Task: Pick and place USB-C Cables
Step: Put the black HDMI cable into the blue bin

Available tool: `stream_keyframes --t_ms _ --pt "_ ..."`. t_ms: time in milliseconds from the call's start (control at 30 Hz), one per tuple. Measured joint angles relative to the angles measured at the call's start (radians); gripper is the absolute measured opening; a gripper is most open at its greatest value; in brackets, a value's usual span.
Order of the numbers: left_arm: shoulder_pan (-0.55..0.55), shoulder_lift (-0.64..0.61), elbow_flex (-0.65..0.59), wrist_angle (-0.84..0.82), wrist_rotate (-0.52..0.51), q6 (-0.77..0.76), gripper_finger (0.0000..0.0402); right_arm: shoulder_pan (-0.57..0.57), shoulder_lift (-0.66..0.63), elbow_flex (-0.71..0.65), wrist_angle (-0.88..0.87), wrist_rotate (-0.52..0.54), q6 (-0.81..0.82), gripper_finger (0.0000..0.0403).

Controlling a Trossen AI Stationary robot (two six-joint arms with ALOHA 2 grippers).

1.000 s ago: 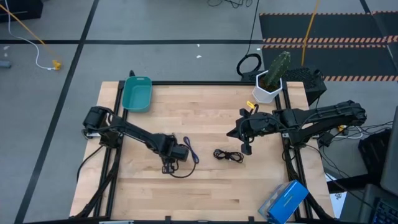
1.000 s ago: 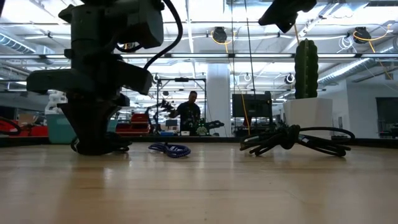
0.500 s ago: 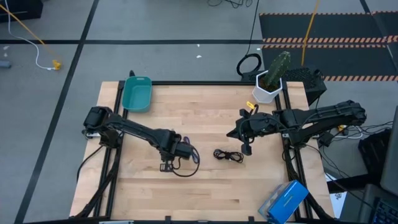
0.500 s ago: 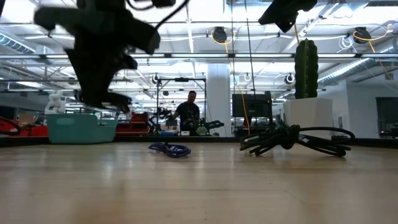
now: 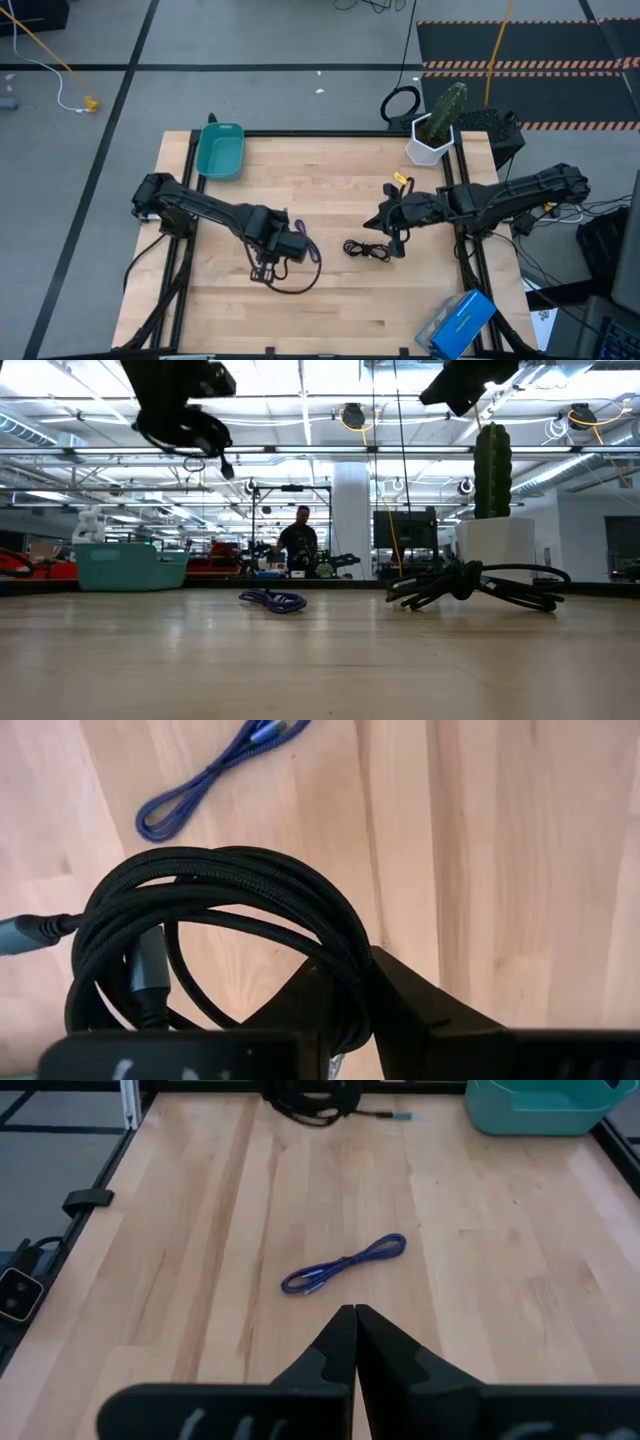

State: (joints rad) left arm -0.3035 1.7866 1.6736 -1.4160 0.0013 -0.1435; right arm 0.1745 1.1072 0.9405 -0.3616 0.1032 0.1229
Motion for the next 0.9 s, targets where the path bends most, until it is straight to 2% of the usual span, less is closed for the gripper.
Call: stream_keyframes --t_ms 333,667,900 --pt "0.004 -0.001 0.109 -0.139 -0.002 0.083 0.0051 0.0 0.0 0.0 0.074 0.0 -0.064 0.0" --pt "-0.002 -0.004 0.251 -0.155 -0.001 0.127 0.0051 0.0 0.0 0.0 0.096 0.0 -0.064 0.0" --pt "0.002 -0.099 0.291 -0.155 -0.001 0.114 0.0051 0.0 0.0 0.0 0.103 -0.001 -0.033 0.0"
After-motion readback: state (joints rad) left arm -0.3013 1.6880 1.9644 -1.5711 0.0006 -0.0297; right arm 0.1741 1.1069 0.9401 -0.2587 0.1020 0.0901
